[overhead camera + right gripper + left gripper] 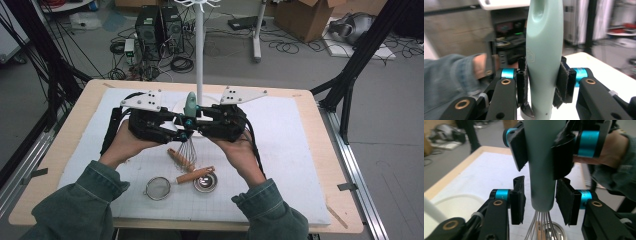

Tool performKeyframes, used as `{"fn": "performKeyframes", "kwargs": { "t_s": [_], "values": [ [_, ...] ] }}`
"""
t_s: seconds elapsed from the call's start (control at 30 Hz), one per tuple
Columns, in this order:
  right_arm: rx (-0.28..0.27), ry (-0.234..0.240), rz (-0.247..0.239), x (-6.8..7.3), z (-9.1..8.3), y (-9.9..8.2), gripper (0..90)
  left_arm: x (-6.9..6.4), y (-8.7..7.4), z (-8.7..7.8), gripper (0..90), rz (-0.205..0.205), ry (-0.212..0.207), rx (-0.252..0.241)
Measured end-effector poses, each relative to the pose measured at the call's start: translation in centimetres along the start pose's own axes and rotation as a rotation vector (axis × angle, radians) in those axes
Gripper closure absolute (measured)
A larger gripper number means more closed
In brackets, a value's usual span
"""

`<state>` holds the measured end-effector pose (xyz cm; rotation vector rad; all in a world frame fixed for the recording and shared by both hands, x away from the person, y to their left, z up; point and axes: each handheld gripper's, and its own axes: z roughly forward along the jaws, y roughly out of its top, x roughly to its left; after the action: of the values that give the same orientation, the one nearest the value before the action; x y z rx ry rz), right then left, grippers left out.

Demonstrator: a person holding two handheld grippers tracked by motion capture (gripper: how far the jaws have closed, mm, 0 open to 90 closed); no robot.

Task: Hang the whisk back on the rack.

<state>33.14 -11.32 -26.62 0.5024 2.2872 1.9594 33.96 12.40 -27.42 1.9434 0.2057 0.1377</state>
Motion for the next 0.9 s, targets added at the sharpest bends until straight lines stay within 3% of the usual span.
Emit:
{"fn": "performKeyframes", "kwargs": {
  "t_s": [0.07,0.27,0.37,0.7,0.9],
  "values": [
    [0.006,-0.05,-0.017,0.3,0.3,0.1,66.3,-0.2,-0.1,0.1,58.5,-0.005,0.027,-0.011],
    [0.002,-0.1,-0.013,0.7,1.0,0.1,66.3,0.0,-0.7,0.3,62.0,-0.035,0.053,-0.024],
    [0.006,-0.089,-0.02,0.8,1.2,0.1,66.2,0.0,-0.8,0.2,68.3,-0.04,0.049,-0.034],
    [-0.004,-0.036,-0.031,0.4,0.9,0.0,59.9,0.1,-0.8,-0.2,69.0,-0.032,0.008,-0.035],
    [-0.012,0.031,-0.008,-0.2,0.5,-0.4,58.9,0.2,-0.8,-0.4,69.0,-0.037,-0.012,-0.051]
  ]
}}
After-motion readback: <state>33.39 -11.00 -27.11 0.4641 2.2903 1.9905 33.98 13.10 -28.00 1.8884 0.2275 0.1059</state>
